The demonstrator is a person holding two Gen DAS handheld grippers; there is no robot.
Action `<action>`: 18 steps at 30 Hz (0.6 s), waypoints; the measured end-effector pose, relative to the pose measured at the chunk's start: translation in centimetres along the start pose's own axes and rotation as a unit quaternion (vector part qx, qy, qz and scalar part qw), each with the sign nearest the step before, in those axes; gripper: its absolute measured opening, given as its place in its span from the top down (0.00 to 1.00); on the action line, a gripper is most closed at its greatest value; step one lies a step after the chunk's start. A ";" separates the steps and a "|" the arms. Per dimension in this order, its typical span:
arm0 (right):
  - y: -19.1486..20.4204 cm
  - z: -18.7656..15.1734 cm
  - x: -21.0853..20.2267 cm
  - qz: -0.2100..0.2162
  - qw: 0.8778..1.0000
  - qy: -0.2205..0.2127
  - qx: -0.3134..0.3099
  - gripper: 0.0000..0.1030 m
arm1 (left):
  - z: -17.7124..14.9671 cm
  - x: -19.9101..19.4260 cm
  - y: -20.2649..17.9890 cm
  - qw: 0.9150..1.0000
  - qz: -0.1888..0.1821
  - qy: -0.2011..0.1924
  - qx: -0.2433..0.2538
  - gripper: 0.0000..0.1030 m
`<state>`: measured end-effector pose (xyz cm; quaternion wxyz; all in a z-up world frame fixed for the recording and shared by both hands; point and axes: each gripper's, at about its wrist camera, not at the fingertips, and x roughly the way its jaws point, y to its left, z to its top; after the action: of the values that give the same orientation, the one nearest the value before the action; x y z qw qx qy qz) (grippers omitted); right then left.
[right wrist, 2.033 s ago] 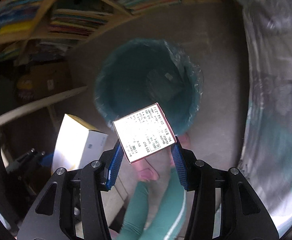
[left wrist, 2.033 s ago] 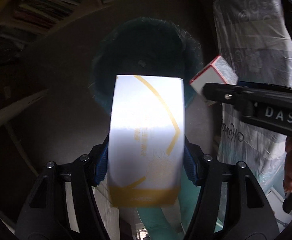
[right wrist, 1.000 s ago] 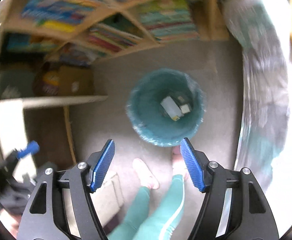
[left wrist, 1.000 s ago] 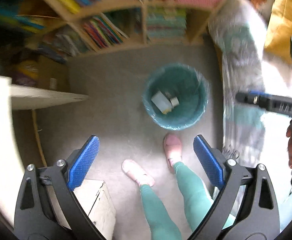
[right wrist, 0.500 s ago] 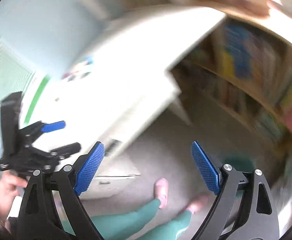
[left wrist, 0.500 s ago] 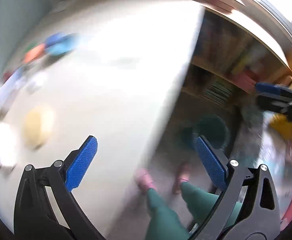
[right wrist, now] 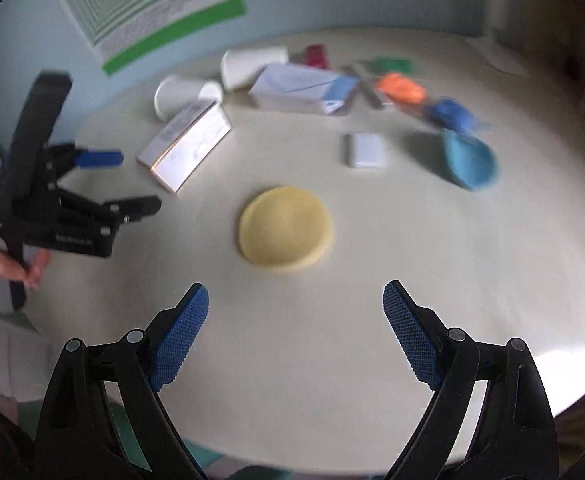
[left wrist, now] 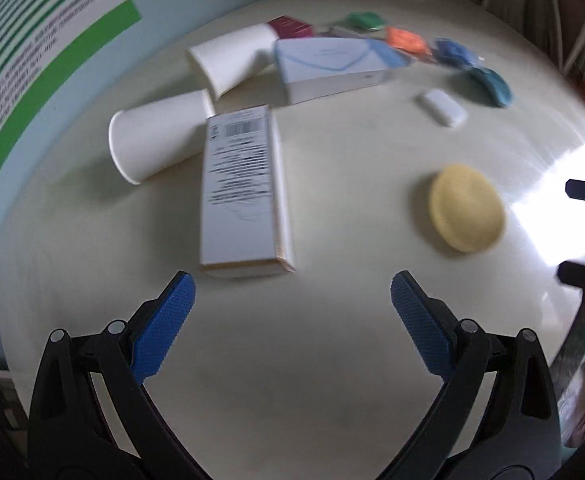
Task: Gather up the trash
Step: 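Grasp the white box with the left tool while the right tool grasps the yellow sponge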
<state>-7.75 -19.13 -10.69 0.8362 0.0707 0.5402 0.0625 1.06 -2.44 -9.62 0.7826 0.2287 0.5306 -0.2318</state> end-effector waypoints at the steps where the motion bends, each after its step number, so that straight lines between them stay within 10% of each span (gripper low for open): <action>1: 0.4 0.6 1.0 -0.002 1.000 0.008 -0.007 0.14 | 0.1 0.6 0.4 1.000 -0.003 0.002 -0.006 0.07; 18: 2.6 4.0 7.6 -0.067 0.995 0.061 -0.049 0.15 | 2.7 6.2 5.1 0.996 -0.053 0.009 -0.069 0.17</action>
<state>-1.10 -15.42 -15.36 0.8064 -0.0105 0.5902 0.0367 8.16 -0.75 -13.97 0.7780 0.1478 0.5641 -0.2338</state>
